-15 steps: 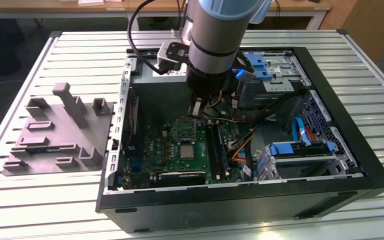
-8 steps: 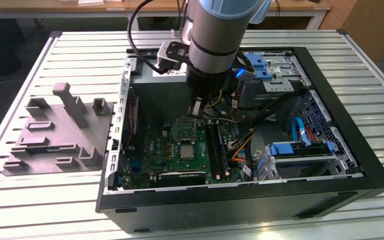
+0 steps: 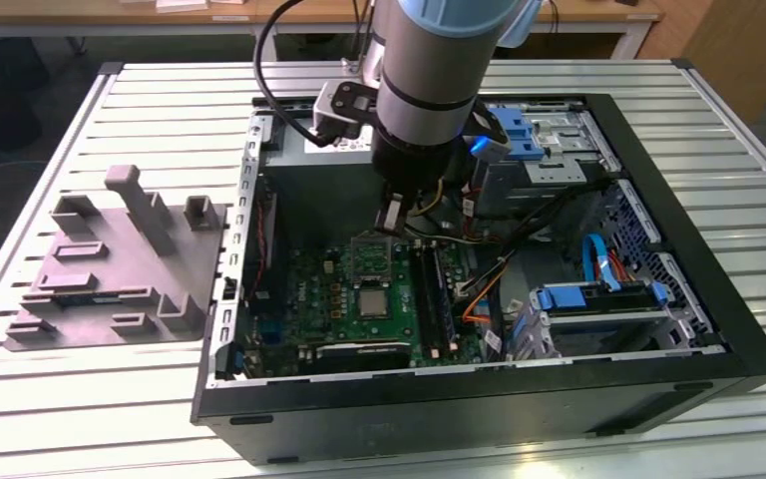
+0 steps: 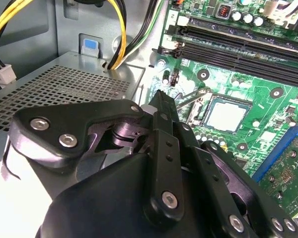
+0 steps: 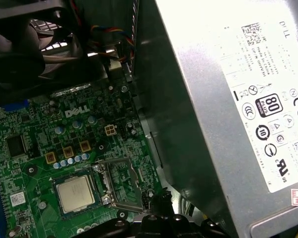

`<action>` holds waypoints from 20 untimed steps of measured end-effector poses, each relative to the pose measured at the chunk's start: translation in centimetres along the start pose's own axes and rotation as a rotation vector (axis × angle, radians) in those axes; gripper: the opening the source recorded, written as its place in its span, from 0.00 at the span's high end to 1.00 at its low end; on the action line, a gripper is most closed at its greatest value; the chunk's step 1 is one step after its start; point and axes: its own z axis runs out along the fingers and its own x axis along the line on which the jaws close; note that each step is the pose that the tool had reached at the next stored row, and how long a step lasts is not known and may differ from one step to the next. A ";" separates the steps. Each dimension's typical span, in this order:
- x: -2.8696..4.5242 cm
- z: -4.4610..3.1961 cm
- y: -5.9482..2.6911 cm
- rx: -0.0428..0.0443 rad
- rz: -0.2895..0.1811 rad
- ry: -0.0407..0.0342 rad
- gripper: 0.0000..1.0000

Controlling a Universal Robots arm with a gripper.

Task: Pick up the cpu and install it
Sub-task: 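Close the cpu cover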

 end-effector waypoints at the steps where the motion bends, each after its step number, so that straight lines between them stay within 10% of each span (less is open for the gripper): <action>1: 0.00 0.00 0.00 -0.0001 0.000 -0.0001 0.89; 10: 0.00 -0.04 0.01 -0.0006 0.000 -0.0001 0.89; 20: 0.13 -0.06 -0.02 0.0096 0.002 0.0286 0.89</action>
